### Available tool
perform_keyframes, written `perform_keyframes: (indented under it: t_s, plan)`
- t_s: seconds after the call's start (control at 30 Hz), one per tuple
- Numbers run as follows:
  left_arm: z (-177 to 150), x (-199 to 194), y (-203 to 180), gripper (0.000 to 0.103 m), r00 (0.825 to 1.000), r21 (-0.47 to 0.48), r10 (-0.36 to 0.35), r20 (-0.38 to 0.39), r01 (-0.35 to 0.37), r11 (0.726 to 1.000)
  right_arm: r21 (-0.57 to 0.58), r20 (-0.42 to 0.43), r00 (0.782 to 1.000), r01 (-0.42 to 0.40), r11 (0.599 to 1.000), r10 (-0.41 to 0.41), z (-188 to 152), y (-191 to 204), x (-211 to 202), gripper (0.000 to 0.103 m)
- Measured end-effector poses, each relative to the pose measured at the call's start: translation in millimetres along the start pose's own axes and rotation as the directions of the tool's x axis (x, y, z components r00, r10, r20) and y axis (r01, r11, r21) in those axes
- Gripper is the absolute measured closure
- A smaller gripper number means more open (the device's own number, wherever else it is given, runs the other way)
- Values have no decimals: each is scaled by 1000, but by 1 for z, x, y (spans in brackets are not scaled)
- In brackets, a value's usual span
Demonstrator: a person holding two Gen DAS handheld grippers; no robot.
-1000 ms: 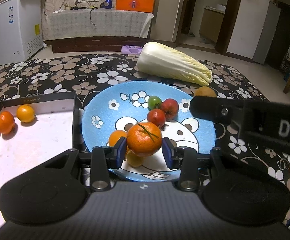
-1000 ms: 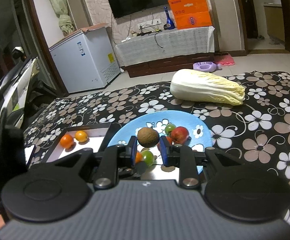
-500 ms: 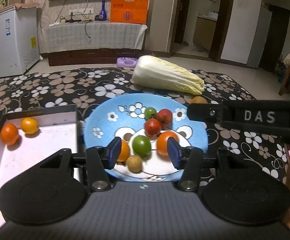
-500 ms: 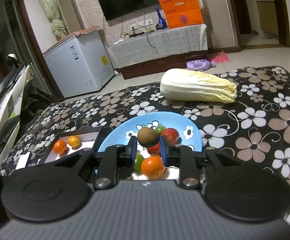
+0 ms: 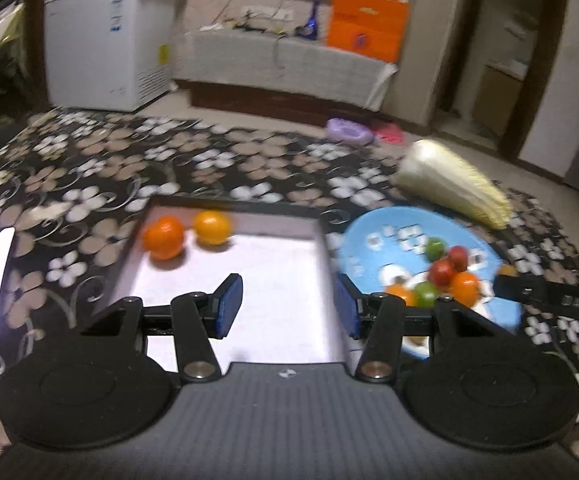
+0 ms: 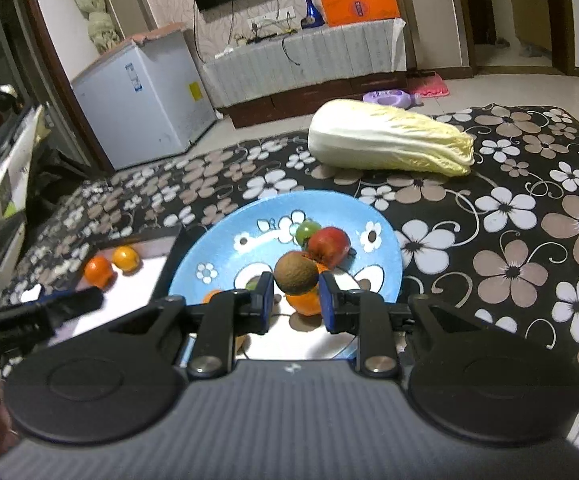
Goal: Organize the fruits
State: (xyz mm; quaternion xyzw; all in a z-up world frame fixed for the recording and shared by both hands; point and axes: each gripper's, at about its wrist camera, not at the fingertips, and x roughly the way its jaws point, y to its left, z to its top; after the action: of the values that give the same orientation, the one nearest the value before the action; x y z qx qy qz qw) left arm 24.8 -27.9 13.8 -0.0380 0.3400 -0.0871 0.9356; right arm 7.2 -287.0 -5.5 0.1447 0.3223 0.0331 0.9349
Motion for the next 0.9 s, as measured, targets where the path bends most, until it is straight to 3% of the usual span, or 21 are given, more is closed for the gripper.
perform_keyframes:
  t_s: [0.23, 0.33, 0.5, 0.63, 0.8, 0.9]
  plan:
    - [-15, 15, 24, 47, 996, -16, 47, -77, -48, 999, -26, -41, 995, 84, 996, -85, -5, 6, 11, 74]
    - [-21, 17, 32, 46, 997, -50, 44, -57, -47, 998, -9, -24, 996, 88, 996, -89, -4, 4, 9, 61]
    - [-26, 36, 27, 37, 986, 1, 113, -119, -114, 994, 28, 3, 997, 81, 996, -81, -2, 0, 2, 61]
    - [-25, 48, 19, 28, 977, 54, 126, -173, -119, 991, 43, -1, 997, 73, 996, -73, -2, -2, 0, 61]
    - [-15, 56, 20, 20, 963, 49, 154, -223, -147, 988, 75, 1, 998, 65, 995, -65, -1, -9, -3, 61]
    - [-6, 65, 17, 18, 967, 58, 141, -210, -131, 990, 108, 4, 999, 49, 993, -49, 0, -14, -4, 61]
